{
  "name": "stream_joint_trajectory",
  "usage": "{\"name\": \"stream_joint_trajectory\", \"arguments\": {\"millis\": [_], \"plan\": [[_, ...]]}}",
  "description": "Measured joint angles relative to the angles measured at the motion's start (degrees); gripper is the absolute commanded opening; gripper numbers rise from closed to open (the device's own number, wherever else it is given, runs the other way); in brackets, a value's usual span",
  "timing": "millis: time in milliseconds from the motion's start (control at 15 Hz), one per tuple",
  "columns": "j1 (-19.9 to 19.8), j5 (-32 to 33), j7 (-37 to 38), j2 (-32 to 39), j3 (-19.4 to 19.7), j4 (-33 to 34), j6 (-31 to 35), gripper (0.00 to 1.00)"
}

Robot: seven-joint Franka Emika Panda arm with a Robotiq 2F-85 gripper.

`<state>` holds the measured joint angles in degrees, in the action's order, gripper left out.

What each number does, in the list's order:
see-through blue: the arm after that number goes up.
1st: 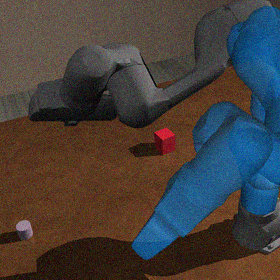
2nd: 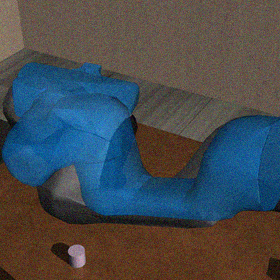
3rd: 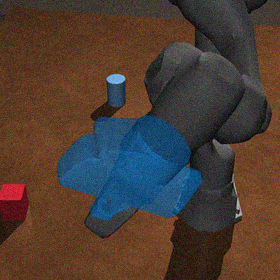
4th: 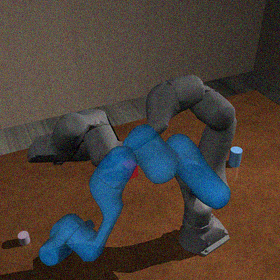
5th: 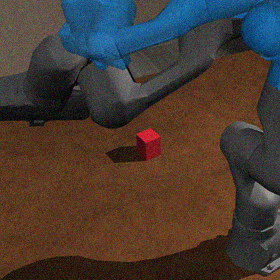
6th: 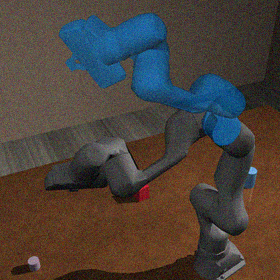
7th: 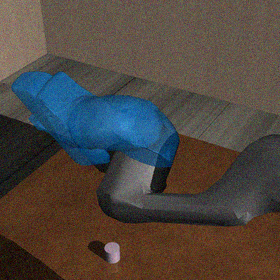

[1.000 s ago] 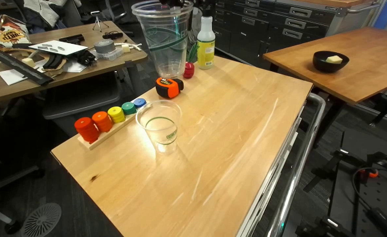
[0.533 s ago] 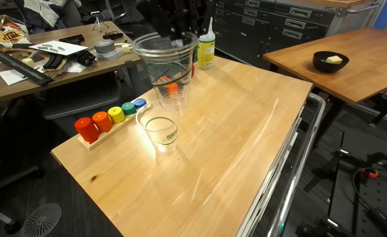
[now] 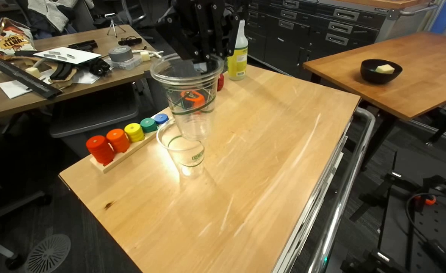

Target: Pick up the cup on the right, place it into the cup in the middle, and finally place both into the cup on the left

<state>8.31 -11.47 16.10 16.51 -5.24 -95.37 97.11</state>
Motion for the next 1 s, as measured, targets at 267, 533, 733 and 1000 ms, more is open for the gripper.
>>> {"name": "stream_joint_trajectory", "arguments": {"millis": [267, 533, 733, 1000], "plan": [[0.2, 0.0, -0.7, 0.6, -0.8, 0.0, 0.2, 0.02], [0.8, 0.0, -1.6, 1.8, -1.2, 0.0, 1.0, 0.02], [1.2, 0.0, -2.0, 2.9, -1.4, 0.9, 1.2, 0.02], [1.2, 0.1, -2.5, 4.2, -1.4, 3.6, 1.2, 0.02]]}}
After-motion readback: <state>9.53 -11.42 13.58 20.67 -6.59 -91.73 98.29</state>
